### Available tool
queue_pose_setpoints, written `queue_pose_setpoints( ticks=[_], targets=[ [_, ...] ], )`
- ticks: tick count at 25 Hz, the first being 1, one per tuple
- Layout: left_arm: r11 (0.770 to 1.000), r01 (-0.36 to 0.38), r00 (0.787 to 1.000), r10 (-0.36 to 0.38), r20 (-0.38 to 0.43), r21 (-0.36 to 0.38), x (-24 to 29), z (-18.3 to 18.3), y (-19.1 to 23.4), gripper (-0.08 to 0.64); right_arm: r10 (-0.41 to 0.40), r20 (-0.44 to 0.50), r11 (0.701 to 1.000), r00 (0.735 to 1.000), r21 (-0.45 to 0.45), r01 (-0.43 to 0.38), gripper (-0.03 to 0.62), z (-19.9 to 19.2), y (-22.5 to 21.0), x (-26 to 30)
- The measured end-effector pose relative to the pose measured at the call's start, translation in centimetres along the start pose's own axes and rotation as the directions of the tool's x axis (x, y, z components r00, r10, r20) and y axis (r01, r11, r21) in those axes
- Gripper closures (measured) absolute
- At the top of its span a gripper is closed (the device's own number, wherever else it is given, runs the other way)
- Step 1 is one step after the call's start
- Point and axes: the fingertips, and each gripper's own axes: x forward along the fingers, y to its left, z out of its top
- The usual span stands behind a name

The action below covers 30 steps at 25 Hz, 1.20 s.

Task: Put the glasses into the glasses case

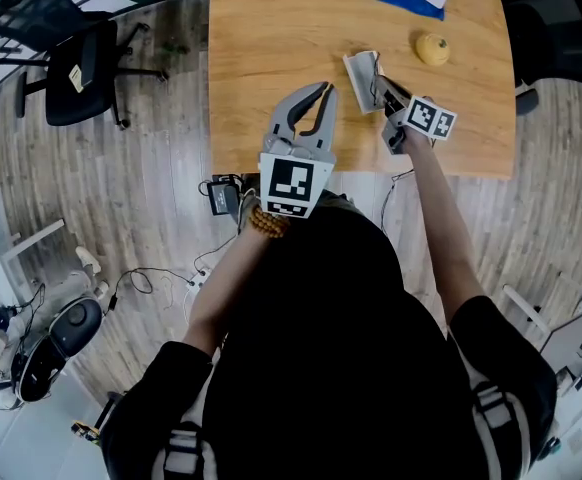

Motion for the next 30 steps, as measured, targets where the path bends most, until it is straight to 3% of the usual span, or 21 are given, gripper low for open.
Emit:
queue_pose_setpoints(
  ticks=[7, 10, 12, 20, 24, 28, 30],
  targets=[
    [1.0, -0.003, 1.0, 0.003, -0.001, -0.002, -0.3, -0.1, 0.3, 0.528, -0.096, -0.153, 0.972, 0.984, -0.227, 0.06, 0.577, -2.0, -0.6, 1.8],
    [1.0, -0.004, 1.0, 0.004, -0.005, -0.004, -0.5, -0.3, 0.5, 0.529, -0.181, -0.213, 0.91, 0.96, -0.405, 0.082, 0.576, -2.9, -0.9, 2.0],
    [1.0, -0.004, 1.0, 0.004, -0.009, -0.005, -0.6, -0.6, 0.6, 0.528, -0.203, -0.245, 0.879, 0.948, -0.472, 0.066, 0.575, -3.7, -1.3, 2.4],
    [1.0, 0.005, 1.0, -0.005, -0.019, 0.003, -0.5, -0.8, 0.2, 0.528, -0.26, -0.276, 0.852, 0.926, -0.517, 0.085, 0.574, -3.8, -2.0, 3.5],
    [1.0, 0.005, 1.0, -0.005, -0.021, 0.009, -0.5, -0.8, 0.2, 0.528, -0.284, -0.287, 0.816, 0.915, -0.573, 0.074, 0.572, -4.3, -2.5, 4.4],
    [1.0, 0.007, 1.0, -0.006, -0.03, 0.013, -0.4, -1.1, 0.3, 0.528, -0.276, -0.31, 0.823, 0.91, -0.564, 0.058, 0.568, -5.3, -2.9, 5.0],
    [1.0, 0.009, 0.999, -0.009, -0.033, 0.013, -0.4, -1.0, 0.4, 0.528, -0.293, -0.328, 0.807, 0.898, -0.589, 0.048, 0.555, -5.7, -2.6, 4.9]
  ],
)
